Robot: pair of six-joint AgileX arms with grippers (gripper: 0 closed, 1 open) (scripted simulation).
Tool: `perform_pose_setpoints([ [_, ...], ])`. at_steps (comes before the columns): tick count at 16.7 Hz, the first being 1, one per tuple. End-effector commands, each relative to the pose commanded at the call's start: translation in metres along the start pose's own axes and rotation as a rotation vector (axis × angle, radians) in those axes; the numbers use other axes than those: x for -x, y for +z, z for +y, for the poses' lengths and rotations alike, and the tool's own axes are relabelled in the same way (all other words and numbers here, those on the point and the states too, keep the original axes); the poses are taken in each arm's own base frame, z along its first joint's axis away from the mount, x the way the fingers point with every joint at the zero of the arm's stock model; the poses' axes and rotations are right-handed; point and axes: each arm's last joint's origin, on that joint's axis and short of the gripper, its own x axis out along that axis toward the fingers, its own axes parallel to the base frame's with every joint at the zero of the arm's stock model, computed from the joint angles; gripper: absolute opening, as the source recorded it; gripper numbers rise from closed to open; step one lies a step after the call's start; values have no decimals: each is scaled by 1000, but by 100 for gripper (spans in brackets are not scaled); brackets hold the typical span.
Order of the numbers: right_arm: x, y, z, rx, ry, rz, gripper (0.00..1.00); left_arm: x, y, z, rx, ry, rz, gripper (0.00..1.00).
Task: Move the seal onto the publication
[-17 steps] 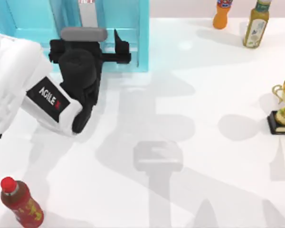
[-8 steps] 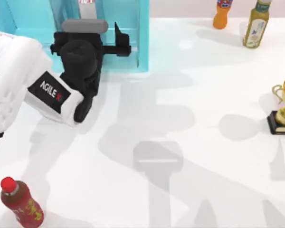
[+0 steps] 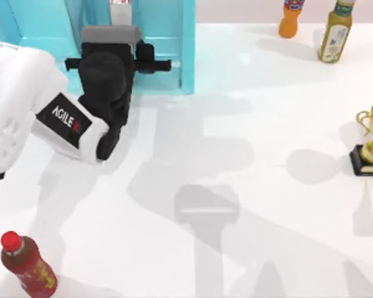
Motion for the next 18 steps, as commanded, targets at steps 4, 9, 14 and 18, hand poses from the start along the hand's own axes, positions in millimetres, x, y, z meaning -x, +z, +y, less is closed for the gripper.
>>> perform_pose_setpoints([
  [4,0,0,0,0,0,0,100,0,0,0,0,0,0,2],
  [9,0,0,0,0,0,0,100,0,0,0,0,0,0,0],
  [14,0,0,0,0,0,0,100,1,1,-2,-1,-5,-1,0],
  [18,0,0,0,0,0,0,100,12,32,-12,-2,-10,-10,0],
])
